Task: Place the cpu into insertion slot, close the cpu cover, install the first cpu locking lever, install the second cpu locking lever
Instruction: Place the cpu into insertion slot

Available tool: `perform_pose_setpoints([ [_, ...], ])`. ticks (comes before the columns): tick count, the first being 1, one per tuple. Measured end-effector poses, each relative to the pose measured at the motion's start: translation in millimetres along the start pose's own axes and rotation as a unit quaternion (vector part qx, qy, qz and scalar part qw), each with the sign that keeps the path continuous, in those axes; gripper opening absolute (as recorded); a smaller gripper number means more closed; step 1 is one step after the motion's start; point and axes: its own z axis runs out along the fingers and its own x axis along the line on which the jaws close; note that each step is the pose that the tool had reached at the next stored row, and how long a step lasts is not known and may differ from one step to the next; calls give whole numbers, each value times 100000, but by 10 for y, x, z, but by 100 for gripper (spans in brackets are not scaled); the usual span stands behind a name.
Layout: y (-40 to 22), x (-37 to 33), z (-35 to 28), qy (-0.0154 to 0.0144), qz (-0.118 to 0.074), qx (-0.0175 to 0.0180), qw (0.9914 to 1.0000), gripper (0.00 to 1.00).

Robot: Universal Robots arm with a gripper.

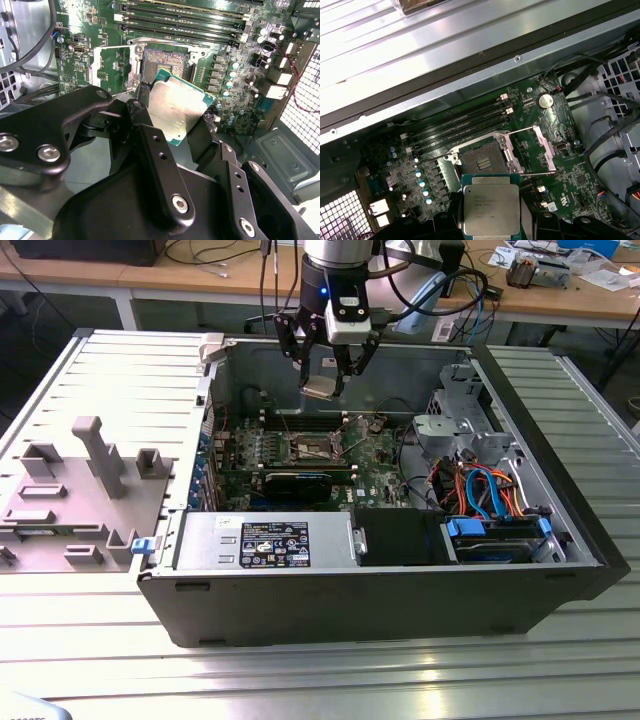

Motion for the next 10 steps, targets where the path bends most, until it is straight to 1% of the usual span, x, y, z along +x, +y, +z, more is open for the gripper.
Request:
perform_pose_setpoints([
  [10,0,0,0,1,308,-5,100000,55],
])
